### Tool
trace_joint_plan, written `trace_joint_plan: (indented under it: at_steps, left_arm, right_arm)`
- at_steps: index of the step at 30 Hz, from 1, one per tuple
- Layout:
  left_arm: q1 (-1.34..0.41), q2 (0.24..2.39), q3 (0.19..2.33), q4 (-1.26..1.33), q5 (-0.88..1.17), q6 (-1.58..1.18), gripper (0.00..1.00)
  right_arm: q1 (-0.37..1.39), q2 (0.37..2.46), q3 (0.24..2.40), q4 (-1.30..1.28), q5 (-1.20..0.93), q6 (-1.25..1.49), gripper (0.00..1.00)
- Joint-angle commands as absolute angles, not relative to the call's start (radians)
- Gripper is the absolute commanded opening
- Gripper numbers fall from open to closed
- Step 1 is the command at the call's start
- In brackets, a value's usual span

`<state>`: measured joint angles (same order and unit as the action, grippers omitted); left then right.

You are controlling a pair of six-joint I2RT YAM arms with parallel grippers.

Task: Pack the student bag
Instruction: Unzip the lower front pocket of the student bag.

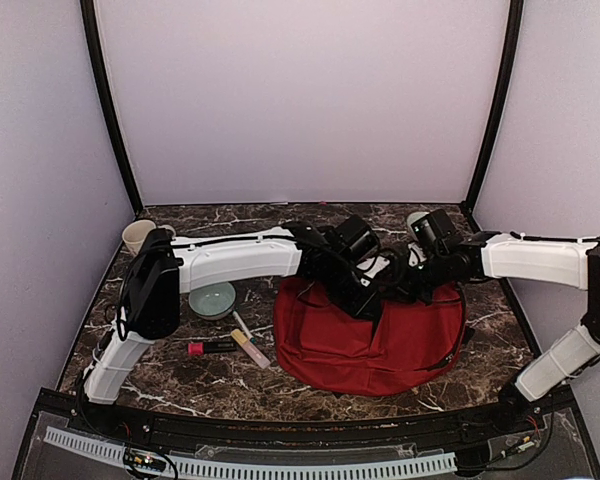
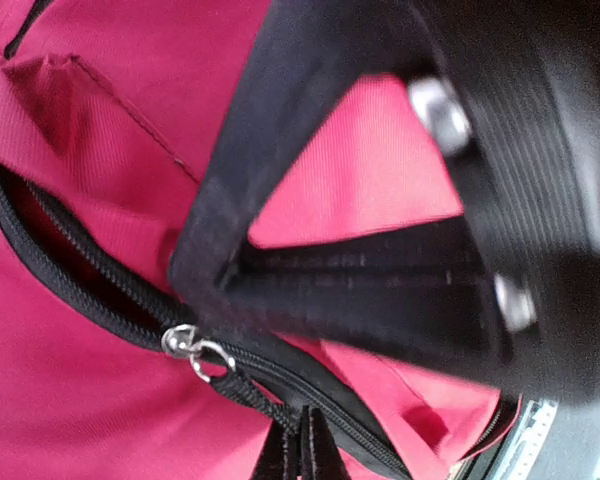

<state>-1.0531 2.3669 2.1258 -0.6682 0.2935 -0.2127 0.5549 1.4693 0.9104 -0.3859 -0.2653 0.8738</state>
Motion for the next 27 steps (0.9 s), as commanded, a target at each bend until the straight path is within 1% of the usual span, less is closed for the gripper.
trace_joint_plan:
  at_steps: [1, 6, 11, 21, 25, 27]
  left_arm:
    - [-1.086, 2.296, 2.150, -0.792, 0.277, -0.238, 0.00]
    - [-1.116, 2.243, 2.111, -0.834, 0.235, -0.257, 0.00]
    - [-1.123, 2.210, 2.055, -0.806, 0.219, -0.298, 0.00]
    - [-1.131, 2.197, 2.058, -0.796, 0.207, -0.353, 0.00]
    - [-1.131, 2.190, 2.121, -0.850, 0.194, -0.371, 0.00]
    - [-1.137, 2.165, 2.112, -0.850, 0.196, -0.382, 0.00]
  right_arm:
    - [0.518, 1.443, 0.862, -0.325, -0.294, 0.884, 0.00]
    - [0.490, 1.435, 0.824, -0.298, -0.317, 0.881, 0.00]
    - [0.483, 1.437, 0.808, -0.282, -0.344, 0.867, 0.00]
    - [0.482, 1.435, 0.774, -0.271, -0.384, 0.852, 0.00]
    - [0.482, 1.437, 0.758, -0.286, -0.372, 0.838, 0.00]
    - [0.478, 1.439, 0.756, -0.299, -0.366, 0.826, 0.00]
